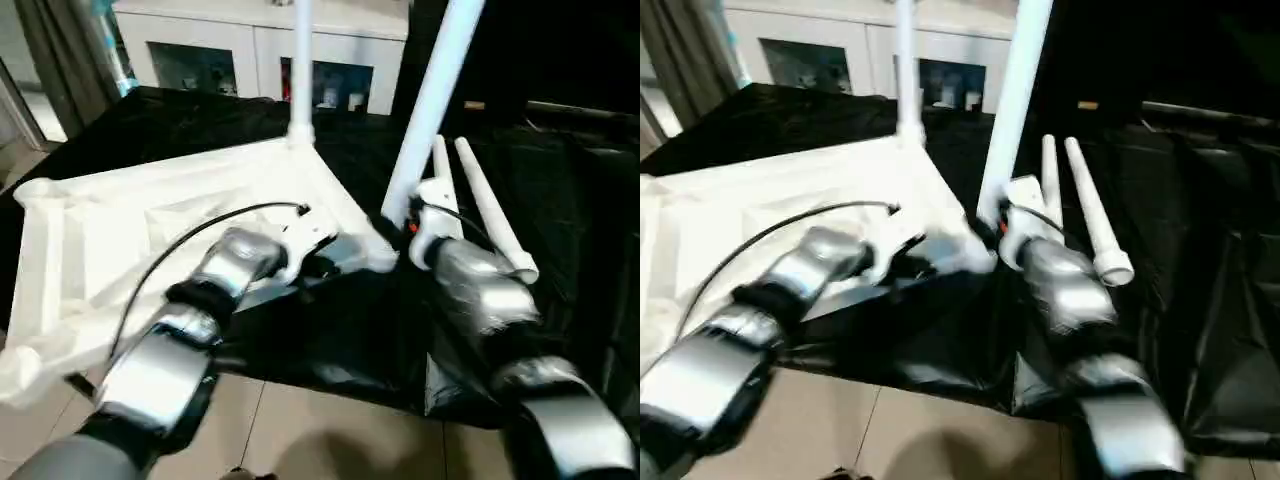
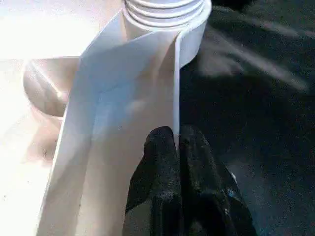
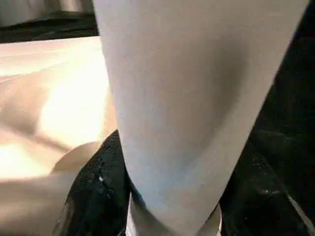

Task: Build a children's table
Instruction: Insert table leg to table base

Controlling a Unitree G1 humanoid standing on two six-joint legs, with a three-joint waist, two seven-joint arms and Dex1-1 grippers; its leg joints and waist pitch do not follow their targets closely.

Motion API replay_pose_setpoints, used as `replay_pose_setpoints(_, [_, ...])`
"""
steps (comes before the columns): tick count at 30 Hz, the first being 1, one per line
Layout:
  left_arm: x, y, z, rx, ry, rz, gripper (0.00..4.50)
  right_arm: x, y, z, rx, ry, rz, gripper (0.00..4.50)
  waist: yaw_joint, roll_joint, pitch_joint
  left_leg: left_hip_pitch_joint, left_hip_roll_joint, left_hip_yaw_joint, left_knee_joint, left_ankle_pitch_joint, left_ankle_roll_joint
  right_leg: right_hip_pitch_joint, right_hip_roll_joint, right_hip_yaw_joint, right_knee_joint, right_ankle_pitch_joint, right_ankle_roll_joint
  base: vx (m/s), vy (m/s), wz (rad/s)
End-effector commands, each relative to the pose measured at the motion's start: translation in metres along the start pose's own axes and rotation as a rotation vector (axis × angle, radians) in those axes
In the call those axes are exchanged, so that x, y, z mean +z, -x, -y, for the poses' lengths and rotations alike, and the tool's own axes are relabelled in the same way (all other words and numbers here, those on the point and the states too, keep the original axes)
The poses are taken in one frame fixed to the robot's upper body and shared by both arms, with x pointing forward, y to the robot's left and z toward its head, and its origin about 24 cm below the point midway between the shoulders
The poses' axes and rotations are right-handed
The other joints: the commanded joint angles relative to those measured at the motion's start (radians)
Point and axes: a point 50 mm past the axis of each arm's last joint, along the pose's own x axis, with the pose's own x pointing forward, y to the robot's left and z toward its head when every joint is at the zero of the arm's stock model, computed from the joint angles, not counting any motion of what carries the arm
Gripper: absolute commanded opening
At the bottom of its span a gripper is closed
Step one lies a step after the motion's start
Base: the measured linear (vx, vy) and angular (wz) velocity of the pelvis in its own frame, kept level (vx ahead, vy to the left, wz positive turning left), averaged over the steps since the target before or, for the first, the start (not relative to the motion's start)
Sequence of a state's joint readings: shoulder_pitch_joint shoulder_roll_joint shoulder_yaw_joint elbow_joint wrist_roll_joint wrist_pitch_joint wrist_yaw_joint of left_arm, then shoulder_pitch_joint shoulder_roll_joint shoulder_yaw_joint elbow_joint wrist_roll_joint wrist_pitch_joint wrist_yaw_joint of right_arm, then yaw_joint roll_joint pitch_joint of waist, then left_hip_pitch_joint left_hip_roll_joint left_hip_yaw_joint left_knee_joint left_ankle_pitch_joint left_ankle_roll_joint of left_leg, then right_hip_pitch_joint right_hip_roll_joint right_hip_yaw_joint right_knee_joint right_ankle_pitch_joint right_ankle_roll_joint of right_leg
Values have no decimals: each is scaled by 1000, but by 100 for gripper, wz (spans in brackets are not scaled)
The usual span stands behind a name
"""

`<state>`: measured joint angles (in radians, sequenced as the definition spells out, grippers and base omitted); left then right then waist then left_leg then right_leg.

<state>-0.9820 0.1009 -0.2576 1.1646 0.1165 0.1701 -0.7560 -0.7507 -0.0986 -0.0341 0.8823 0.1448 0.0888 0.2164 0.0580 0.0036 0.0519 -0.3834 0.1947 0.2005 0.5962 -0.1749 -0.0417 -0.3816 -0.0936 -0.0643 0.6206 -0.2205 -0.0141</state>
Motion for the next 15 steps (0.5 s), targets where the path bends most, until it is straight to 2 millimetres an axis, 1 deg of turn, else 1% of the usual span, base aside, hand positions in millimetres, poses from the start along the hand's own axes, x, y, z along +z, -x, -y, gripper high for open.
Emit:
replay_pose_setpoints(1, [14,8,-15,136,-24,12,0,-65,12,2,-90,-44,-263,192,1,4,-57,30,40,-28,-90,-313,-41,19,-65,45,-95,-225,-203,0,0,0])
replay_pose_setpoints(2, [14,7,-15,135,-25,12,0,-65,12,0,-89,-54,-268,192,2,4,-58,30,41,-28,-90,-300,-36,22,-65,45,-93,-201,-206,0,0,0])
replay_pose_setpoints(3, [14,7,-14,133,-24,12,0,-66,12,-1,-94,-60,-272,192,2,4,-60,27,39,-26,-90,-269,-18,27,-63,43,-89,-146,-214,0,0,0])
replay_pose_setpoints(5, [14,6,-13,119,-19,15,0,-67,11,-4,-100,-68,-279,192,1,6,-60,25,40,-25,-90,-262,-12,28,-63,43,-88,-125,-221,0,0,0])
replay_pose_setpoints(7, [13,6,-12,104,-20,17,0,-67,10,-5,-100,-67,-282,192,1,5,-59,26,40,-25,-91,-272,-14,28,-63,42,-88,-127,-223,0,0,0])
replay_pose_setpoints(8, [13,6,-12,92,-25,21,0,-67,9,-7,-98,-68,-284,192,-1,-2,-59,26,40,-25,-91,-276,-13,29,-63,43,-89,-133,-221,0,0,0])
replay_pose_setpoints(9, [13,6,-11,79,-33,30,0,-67,8,-8,-94,-65,-294,192,0,1,-58,26,40,-25,-92,-281,-13,28,-65,43,-90,-149,-220,0,0,0])
replay_pose_setpoints(10, [14,6,-10,68,-33,36,0,-66,7,-10,-71,-81,-291,192,0,2,-57,26,40,-25,-92,-286,-15,27,-65,43,-92,-160,-219,0,0,0])
replay_pose_setpoints(11, [14,6,-9,58,-32,41,0,-65,7,-12,-48,-93,-287,192,-1,2,-55,27,40,-26,-94,-306,-18,26,-65,43,-95,-190,-213,0,0,0])
replay_pose_setpoints(12, [14,5,-8,38,-36,45,0,-63,6,-13,-30,-68,-289,192,-1,2,-56,27,41,-27,-95,-314,-22,27,-65,43,-96,-203,-207,0,0,0])
replay_pose_setpoints(13, [14,5,-8,38,-36,45,0,-63,6,-13,-30,-68,-289,192,-2,2,-57,26,42,-28,-96,-311,-23,27,-65,43,-95,-199,-205,0,0,0])
replay_pose_setpoints(14, [15,5,-7,27,-45,50,0,-61,6,-13,-23,-57,-282,248,-4,2,-57,26,42,-28,-96,-302,-23,28,-64,43,-94,-182,-205,0,0,0])
replay_pose_setpoints(15, [15,5,-6,9,-56,59,0,-56,4,-12,-15,-66,-256,262,-3,2,-58,27,42,-26,-95,-295,-20,27,-64,44,-93,-164,-210,0,0,0])
